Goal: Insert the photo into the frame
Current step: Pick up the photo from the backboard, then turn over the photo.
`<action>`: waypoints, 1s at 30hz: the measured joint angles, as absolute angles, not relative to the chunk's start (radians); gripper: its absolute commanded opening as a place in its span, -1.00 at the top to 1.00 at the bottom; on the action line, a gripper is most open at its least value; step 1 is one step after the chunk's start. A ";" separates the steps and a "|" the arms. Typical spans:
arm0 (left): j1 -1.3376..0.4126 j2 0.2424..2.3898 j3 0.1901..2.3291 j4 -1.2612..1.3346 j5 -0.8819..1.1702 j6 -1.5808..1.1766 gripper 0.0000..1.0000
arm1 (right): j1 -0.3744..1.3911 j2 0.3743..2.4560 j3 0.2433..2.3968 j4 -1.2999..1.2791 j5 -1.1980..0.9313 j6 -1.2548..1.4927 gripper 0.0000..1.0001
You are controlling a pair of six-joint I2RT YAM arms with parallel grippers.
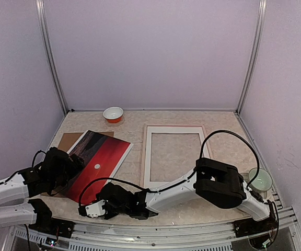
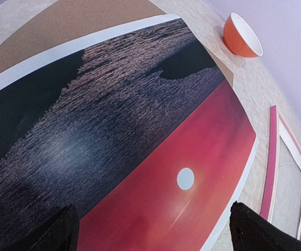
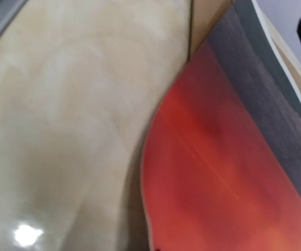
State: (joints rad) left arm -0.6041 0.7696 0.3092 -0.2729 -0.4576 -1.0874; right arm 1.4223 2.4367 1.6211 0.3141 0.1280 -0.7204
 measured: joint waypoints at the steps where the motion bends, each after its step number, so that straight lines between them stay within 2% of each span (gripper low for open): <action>1: -0.604 0.765 0.309 -0.276 -0.460 -1.087 -0.98 | 1.423 2.436 1.616 0.325 0.138 -0.721 1.00; 8: -0.604 0.746 0.384 -0.331 -0.525 -1.048 -0.98 | 1.425 2.389 1.567 0.345 0.202 -0.733 1.00; 17: -0.592 0.720 0.474 -0.374 -0.607 -0.993 -0.98 | 1.425 2.212 1.533 0.344 0.195 -0.724 1.00; 30: -0.477 0.576 0.555 -0.454 -0.659 -0.868 -0.98 | 1.425 2.047 1.462 0.287 0.148 -0.672 1.00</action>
State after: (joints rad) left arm -0.4774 0.5758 0.5552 -0.4538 -0.6594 -0.8684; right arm 1.4246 2.0472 1.4616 0.2874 0.1482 -0.6716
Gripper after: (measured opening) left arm 0.989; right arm 0.003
